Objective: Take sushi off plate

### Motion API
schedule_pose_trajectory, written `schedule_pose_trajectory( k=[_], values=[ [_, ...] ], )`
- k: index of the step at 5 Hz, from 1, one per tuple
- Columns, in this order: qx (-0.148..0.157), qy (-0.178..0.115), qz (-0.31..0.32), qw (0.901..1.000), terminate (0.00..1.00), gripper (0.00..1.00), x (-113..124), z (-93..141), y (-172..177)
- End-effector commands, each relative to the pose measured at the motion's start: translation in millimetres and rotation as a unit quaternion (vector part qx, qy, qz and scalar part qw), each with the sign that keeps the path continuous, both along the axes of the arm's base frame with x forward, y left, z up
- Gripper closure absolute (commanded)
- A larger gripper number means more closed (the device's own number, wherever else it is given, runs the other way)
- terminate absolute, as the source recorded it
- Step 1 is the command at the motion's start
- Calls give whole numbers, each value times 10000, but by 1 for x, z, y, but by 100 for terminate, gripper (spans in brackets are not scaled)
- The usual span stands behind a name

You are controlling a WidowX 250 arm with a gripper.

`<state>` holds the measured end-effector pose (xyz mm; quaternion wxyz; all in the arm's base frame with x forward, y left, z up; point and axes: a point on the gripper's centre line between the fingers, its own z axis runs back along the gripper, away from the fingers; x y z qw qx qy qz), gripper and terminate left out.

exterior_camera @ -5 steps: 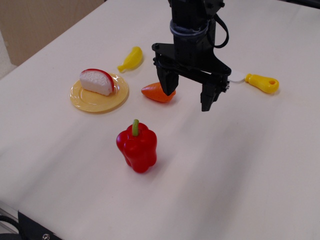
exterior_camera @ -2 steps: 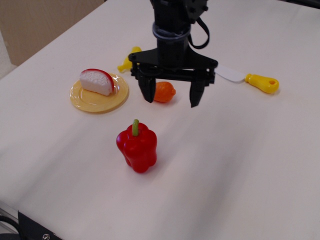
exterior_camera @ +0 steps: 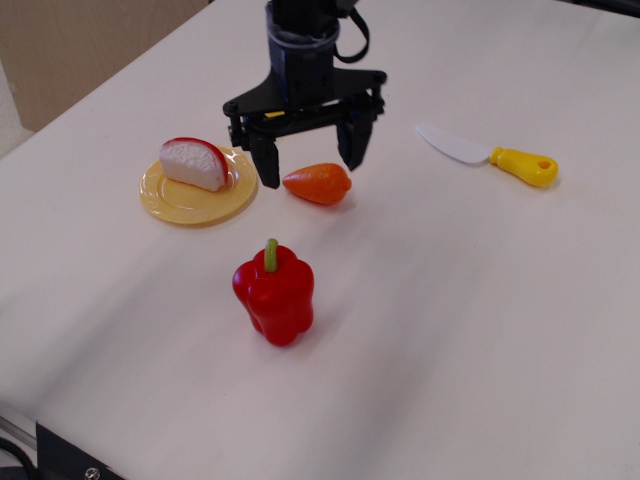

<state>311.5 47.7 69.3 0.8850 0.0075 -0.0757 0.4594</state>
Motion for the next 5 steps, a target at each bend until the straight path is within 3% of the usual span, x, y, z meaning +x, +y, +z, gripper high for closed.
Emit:
schedule_pose_trajectory(
  k=[1,3,5],
  values=[
    [77,-579,2281,9719,0,0,2,18,54],
    [66,-506,2815,9582,0,0,-5,1,82],
    [106,-378,2939,9550,0,0,-4,-20,97]
  ],
)
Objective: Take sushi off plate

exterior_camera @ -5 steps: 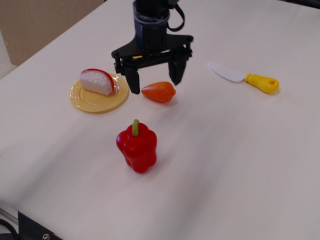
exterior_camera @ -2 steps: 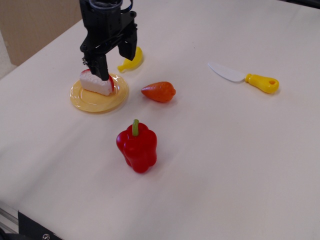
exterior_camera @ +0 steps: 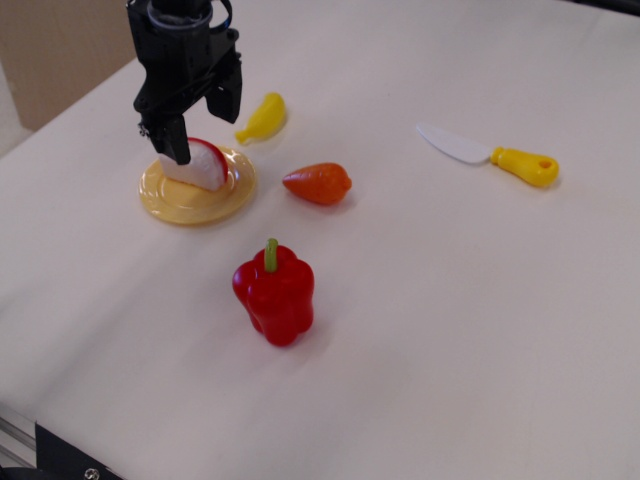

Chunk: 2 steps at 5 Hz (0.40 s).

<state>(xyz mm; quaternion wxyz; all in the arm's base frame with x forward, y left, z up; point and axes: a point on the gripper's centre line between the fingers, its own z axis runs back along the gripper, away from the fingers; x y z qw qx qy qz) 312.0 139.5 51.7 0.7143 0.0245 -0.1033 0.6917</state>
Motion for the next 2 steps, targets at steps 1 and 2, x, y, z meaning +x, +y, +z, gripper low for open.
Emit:
schedule_pose_trajectory(
  k=[1,2],
  values=[
    [-75,105,59,9999,0,0,3,-15,7],
    [-88,142,42,9999,0,0,2,-21,6]
  ],
)
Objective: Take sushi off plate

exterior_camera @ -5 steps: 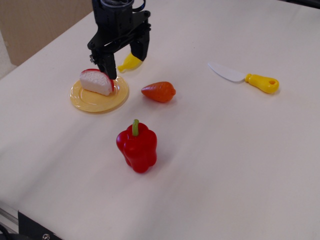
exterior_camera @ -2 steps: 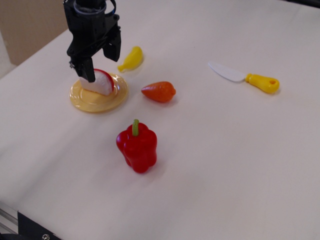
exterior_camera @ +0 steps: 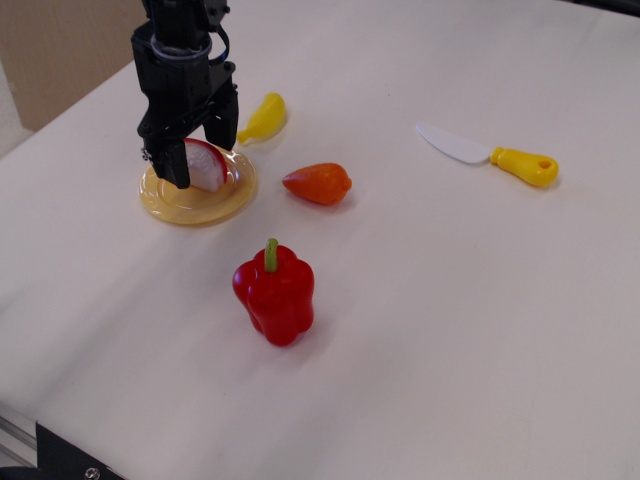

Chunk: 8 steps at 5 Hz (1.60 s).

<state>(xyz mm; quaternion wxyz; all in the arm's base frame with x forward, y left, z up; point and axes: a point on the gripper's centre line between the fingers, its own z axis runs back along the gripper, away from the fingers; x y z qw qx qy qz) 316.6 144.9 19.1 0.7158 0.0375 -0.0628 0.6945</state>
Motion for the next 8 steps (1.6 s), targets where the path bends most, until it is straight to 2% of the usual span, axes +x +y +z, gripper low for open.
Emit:
schedule_pose_trajectory(
  k=[1,2,4,6,7,8],
  values=[
    [138,-251,-5,9996,0,0,-5,10,-5],
    [149,-259,-64,9995,0,100,-7,5,-6],
    [396,-454,-301,9977,0,100,-8,27,-6],
    [672,-845,-880,9903,0,100,-3,65,-21],
    [639,-964,-1338,9842,0,100,-6,77,-49],
    [455,-1005,-1850,9765,0,100,-7,79,-79]
  ],
)
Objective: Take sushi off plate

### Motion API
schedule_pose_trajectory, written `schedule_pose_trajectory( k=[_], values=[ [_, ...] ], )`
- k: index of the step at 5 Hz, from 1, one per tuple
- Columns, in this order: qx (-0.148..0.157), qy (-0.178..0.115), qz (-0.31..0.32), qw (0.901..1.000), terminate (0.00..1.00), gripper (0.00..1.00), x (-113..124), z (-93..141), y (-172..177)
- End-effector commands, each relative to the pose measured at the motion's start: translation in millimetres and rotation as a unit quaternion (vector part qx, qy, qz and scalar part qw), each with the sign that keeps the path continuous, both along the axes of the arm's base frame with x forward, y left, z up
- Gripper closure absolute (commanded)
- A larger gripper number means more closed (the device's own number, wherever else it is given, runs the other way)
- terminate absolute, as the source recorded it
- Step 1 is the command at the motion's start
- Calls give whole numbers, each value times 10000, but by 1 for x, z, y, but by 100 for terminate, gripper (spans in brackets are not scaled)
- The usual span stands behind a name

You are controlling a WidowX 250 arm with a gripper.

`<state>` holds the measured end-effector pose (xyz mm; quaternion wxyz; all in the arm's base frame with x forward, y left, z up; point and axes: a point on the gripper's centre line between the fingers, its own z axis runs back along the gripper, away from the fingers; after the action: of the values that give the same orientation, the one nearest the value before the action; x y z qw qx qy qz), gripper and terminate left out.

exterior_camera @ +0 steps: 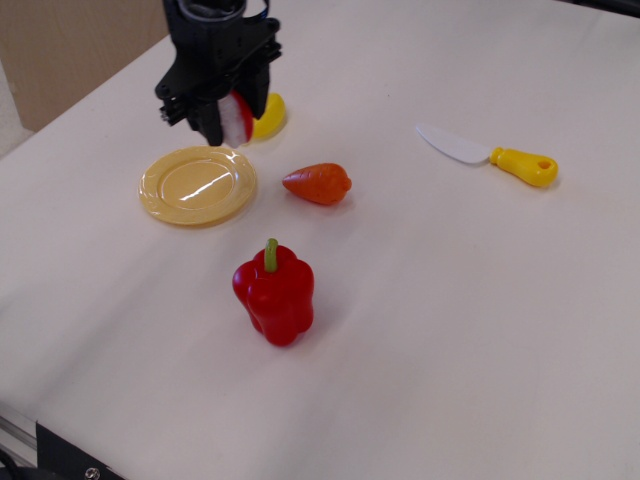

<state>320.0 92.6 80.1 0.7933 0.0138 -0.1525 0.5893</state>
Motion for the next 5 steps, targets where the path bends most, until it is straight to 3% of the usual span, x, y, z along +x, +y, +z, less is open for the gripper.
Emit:
schedule_pose_trajectory(
  k=[1,3,4,5],
  values=[
    [-62,-148,-1108,9937,0,100,-10,16,-54],
    [-9,15,-1925,9813,0,100,-24,7,-99],
    [-177,88,-2410,9703,0,100,-22,-4,-116],
    [-86,283,-2882,9571,0,100,-19,-18,-133]
  ],
)
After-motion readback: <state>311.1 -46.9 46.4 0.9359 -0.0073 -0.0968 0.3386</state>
